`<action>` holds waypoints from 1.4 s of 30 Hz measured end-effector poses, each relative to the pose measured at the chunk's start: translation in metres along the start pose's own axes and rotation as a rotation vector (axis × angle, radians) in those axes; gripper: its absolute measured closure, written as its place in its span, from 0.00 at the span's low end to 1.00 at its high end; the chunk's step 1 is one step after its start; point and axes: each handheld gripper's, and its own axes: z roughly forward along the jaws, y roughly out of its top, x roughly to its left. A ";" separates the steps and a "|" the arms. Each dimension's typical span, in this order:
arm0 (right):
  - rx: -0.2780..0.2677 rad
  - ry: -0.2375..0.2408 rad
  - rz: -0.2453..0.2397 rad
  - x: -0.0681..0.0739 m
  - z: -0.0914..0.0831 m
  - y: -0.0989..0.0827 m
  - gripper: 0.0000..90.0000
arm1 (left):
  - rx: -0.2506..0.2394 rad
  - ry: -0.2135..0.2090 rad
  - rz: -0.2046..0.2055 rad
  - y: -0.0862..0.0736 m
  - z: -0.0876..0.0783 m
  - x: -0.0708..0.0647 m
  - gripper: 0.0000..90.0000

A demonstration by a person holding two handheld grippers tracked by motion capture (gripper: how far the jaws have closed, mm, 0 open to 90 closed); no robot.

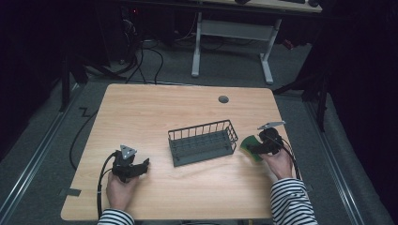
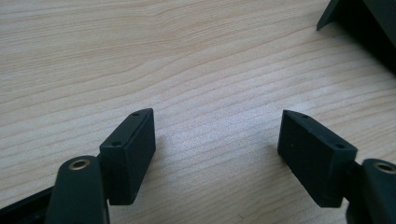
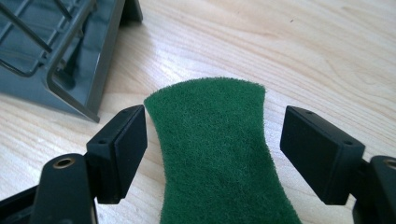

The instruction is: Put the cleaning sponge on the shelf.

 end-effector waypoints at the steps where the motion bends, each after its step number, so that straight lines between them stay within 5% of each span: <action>1: 0.019 0.000 -0.009 0.000 0.001 0.002 0.25 | 0.000 0.000 0.000 0.000 0.000 0.000 0.31; 10: 0.174 0.008 -0.068 -0.001 0.011 0.017 0.23 | 0.000 0.000 0.000 0.000 0.000 0.000 0.31; 20: 0.245 0.028 -0.078 -0.001 0.022 0.020 0.27 | 0.000 0.001 0.000 0.000 0.000 0.000 0.31; 42: 0.160 0.016 -0.048 0.005 -0.007 0.019 0.30 | 0.000 -0.001 0.001 0.000 0.000 0.000 0.31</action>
